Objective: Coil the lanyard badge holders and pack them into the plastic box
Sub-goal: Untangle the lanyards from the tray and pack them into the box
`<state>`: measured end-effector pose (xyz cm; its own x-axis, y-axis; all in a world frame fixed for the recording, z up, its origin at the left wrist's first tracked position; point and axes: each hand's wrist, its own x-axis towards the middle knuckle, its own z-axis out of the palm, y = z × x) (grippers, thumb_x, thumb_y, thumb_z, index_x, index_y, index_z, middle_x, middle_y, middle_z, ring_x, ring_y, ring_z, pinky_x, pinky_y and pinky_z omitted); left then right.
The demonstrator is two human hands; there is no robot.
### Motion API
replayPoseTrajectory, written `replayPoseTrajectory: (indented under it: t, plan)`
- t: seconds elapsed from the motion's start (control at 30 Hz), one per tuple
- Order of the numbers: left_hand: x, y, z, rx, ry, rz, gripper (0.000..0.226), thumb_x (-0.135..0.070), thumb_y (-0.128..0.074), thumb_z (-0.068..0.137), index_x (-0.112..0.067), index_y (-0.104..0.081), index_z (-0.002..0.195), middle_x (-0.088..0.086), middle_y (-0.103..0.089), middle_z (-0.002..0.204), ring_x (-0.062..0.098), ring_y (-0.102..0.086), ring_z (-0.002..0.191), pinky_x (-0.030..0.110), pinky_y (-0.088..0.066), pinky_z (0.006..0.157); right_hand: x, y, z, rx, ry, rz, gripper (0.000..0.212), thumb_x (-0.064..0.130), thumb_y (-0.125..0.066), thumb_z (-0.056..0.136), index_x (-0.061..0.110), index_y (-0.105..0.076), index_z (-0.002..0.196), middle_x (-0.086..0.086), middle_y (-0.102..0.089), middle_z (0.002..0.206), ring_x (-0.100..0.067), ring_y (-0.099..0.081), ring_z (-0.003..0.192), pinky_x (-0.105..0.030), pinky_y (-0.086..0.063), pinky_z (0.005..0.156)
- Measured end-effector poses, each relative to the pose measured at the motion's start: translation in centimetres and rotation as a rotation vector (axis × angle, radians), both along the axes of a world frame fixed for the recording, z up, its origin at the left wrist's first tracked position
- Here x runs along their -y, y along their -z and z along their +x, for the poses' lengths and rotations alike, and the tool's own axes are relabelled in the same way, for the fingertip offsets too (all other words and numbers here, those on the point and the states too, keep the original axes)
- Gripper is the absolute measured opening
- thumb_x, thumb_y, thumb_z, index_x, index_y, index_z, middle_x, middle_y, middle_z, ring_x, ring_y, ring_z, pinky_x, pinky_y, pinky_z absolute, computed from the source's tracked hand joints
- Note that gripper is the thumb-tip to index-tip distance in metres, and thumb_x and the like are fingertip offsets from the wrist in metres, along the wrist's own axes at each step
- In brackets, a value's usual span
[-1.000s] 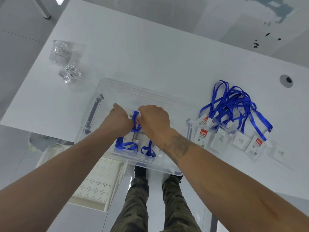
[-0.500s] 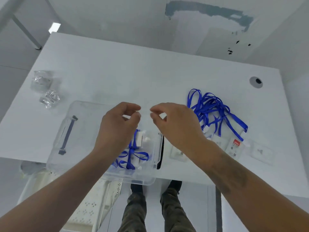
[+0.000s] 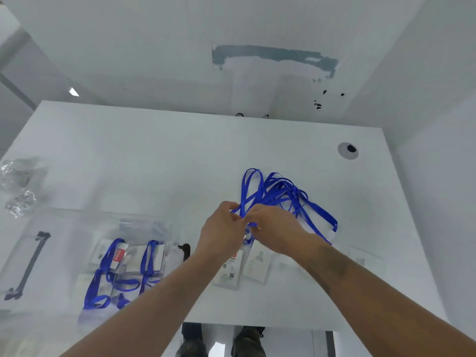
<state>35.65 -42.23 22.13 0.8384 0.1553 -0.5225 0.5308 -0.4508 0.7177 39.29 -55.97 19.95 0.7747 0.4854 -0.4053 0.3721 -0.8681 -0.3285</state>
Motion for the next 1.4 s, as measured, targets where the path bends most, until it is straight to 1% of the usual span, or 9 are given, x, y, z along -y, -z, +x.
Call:
replayPoseTrajectory:
  t: [0.2, 0.47, 0.63, 0.83, 0.93, 1.1, 1.23, 1.33, 1.4]
  plan:
    - [0.9, 4.7, -1.2, -0.196, -0.124, 0.053, 0.052, -0.021, -0.053, 0.091, -0.017, -0.037, 0.141, 0.001, -0.056, 0.127, 0.025, -0.064, 0.103, 0.042, -0.057, 0.082, -1.2, 3.4, 1.8, 0.007, -0.318, -0.046, 0.037, 0.017, -0.059, 0.093, 0.037, -0.061, 0.124, 0.007, -0.046, 0.136, -0.019, -0.058, 0.109, -0.031, -0.038, 0.068]
    - [1.1, 7.5, -3.5, -0.259, -0.121, 0.258, 0.034, -0.028, -0.055, 0.086, -0.020, -0.046, 0.119, 0.001, -0.053, 0.110, 0.027, -0.061, 0.095, 0.046, -0.057, 0.079, -1.5, 4.8, 3.7, 0.098, -0.513, -0.102, 0.028, 0.022, -0.063, 0.092, 0.030, -0.063, 0.119, 0.003, -0.049, 0.121, -0.018, -0.054, 0.099, -0.031, -0.041, 0.062]
    - [0.5, 7.6, -3.0, -0.300, -0.075, 0.270, 0.037, -0.034, -0.055, 0.082, -0.025, -0.048, 0.117, -0.004, -0.064, 0.103, 0.023, -0.064, 0.094, 0.044, -0.056, 0.083, -0.2, 4.1, 4.7, 0.114, -0.448, -0.010, 0.025, 0.036, -0.051, 0.098, 0.035, -0.058, 0.122, 0.011, -0.057, 0.119, -0.013, -0.052, 0.108, -0.029, -0.044, 0.069]
    - [0.5, 5.2, -0.5, -0.258, -0.200, 0.034, 0.033, -0.023, -0.070, 0.075, -0.023, -0.059, 0.107, -0.006, -0.071, 0.094, 0.015, -0.068, 0.084, 0.034, -0.057, 0.075, 4.7, 2.1, 6.7, 0.090, -0.160, 0.111, 0.023, 0.045, -0.054, 0.094, 0.043, -0.059, 0.116, 0.024, -0.059, 0.112, 0.000, -0.044, 0.110, -0.022, -0.044, 0.080]
    - [0.5, 2.8, 1.9, -0.196, -0.386, -0.319, 0.035, -0.001, -0.072, 0.075, -0.016, -0.065, 0.106, 0.005, -0.073, 0.100, 0.024, -0.071, 0.087, 0.035, -0.059, 0.074, 7.2, 1.2, 6.8, 0.090, 0.075, 0.257, 0.019, 0.046, -0.057, 0.092, 0.044, -0.060, 0.110, 0.029, -0.057, 0.097, 0.005, -0.043, 0.100, -0.020, -0.043, 0.082]
    - [-0.1, -1.6, 6.4, -0.135, -0.519, -0.823, 0.026, 0.002, -0.070, 0.083, -0.009, -0.065, 0.107, 0.011, -0.076, 0.102, 0.025, -0.073, 0.094, 0.031, -0.059, 0.076, 8.3, -0.8, 6.2, 0.000, 0.541, 0.606, 0.021, 0.042, -0.062, 0.093, 0.029, -0.066, 0.109, 0.016, -0.069, 0.096, 0.004, -0.063, 0.090, -0.014, -0.047, 0.081]
    - [-0.1, -4.2, 9.4, -0.080, -0.394, -0.866, 0.019, -0.008, -0.071, 0.087, -0.009, -0.068, 0.105, 0.011, -0.076, 0.107, 0.021, -0.073, 0.093, 0.027, -0.061, 0.077, 6.6, -2.0, 4.8, -0.126, 0.740, 0.801, 0.024, 0.039, -0.051, 0.099, 0.021, -0.067, 0.104, 0.004, -0.072, 0.084, 0.007, -0.061, 0.065, -0.009, -0.045, 0.065]
    - [0.1, -5.8, 10.7, -0.037, -0.303, -0.901, 0.022, -0.011, -0.069, 0.088, -0.010, -0.067, 0.110, 0.009, -0.076, 0.107, 0.018, -0.073, 0.089, 0.023, -0.061, 0.071, 5.0, -2.7, 4.1, -0.234, 0.931, 0.992, 0.035, 0.038, -0.039, 0.104, 0.022, -0.070, 0.097, -0.002, -0.072, 0.076, -0.010, -0.065, 0.077, -0.026, -0.052, 0.084]
    - [0.3, -6.6, 11.1, -0.005, -0.278, -0.893, 0.024, -0.010, -0.069, 0.089, -0.010, -0.066, 0.112, 0.008, -0.076, 0.106, 0.018, -0.074, 0.088, 0.022, -0.060, 0.068, 3.8, -3.2, 3.3, -0.302, 0.999, 1.067, 0.035, 0.033, -0.038, 0.105, 0.020, -0.070, 0.097, -0.002, -0.068, 0.067, -0.015, -0.063, 0.071, -0.035, -0.052, 0.084]
